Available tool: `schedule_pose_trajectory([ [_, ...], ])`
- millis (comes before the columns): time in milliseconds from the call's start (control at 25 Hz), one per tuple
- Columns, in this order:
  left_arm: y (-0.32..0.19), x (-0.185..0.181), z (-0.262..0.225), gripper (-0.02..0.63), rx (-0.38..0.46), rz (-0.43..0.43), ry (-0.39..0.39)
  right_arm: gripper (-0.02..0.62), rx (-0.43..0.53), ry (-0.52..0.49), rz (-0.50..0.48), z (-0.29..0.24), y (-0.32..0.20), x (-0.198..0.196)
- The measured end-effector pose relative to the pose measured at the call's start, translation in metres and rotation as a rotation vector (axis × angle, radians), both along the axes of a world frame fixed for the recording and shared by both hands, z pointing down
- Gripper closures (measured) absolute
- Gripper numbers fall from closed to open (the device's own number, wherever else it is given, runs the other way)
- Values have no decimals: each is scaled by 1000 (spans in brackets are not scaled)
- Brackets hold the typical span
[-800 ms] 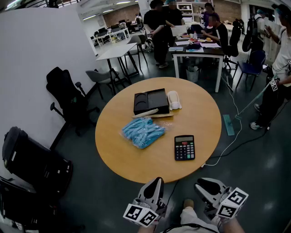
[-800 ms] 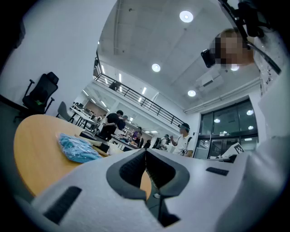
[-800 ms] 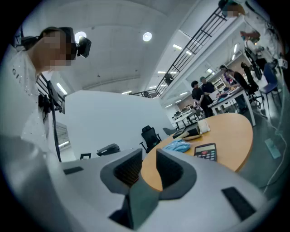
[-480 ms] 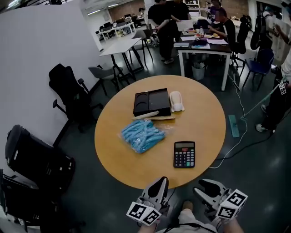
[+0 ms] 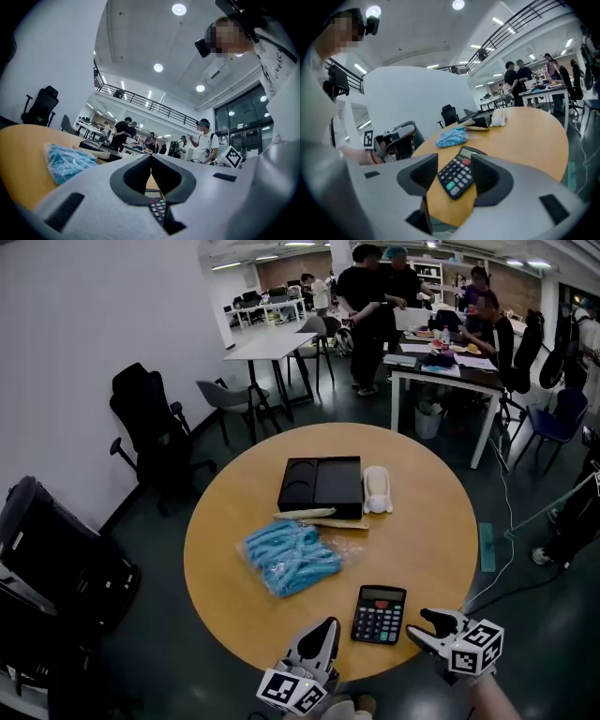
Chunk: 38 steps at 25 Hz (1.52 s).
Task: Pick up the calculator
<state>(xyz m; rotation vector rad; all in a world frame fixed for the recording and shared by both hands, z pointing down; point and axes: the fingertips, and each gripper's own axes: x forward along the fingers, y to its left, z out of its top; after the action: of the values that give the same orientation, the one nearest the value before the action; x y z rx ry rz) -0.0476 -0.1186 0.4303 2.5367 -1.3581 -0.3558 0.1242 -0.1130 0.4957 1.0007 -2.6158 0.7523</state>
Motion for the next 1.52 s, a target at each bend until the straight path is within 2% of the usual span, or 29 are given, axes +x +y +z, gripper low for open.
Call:
schedule_pose_trajectory([
  [160, -27, 2, 18, 598, 11, -18, 3, 386, -72, 86, -86, 35, -51, 7],
  [360, -44, 10, 34, 598, 48, -24, -23, 380, -201, 154, -255, 66, -89, 8],
  [480, -45, 9, 43, 598, 52, -33, -18, 380, -309, 145, -355, 80, -99, -3],
  [640, -37, 14, 57, 598, 37, -21, -1, 382, -497, 78, -512, 88, -93, -29],
  [720, -33, 17, 57, 598, 40, -16, 1, 382, -560, 89, -564, 91, -91, -37],
  [960, -27, 11, 55, 598, 49, -4, 12, 383, -663, 48, -584, 98, -105, -46],
  [1160, -15, 5, 62, 598, -15, -14, 57, 388, -687, 122, -706, 100, -97, -56],
  [1200, -13, 5, 63, 598, -27, -11, 65, 413, -695, 129, -729, 99, -95, -58],
  [1240, -12, 4, 64, 598, -33, -10, 70, 484, -707, 128, -749, 98, -92, -60],
  [1280, -11, 3, 65, 598, -36, -12, 74, 523, -719, 120, -763, 97, -89, -61],
  [1320, -10, 1, 65, 598, -39, -14, 78, 528, -732, 110, -769, 96, -86, -61],
  [1440, -7, -4, 64, 598, -51, -16, 89, 535, -764, 54, -729, 95, -80, -55],
  [1520, -5, -10, 62, 598, -56, -20, 87, 535, -779, -22, -656, 94, -78, -50],
])
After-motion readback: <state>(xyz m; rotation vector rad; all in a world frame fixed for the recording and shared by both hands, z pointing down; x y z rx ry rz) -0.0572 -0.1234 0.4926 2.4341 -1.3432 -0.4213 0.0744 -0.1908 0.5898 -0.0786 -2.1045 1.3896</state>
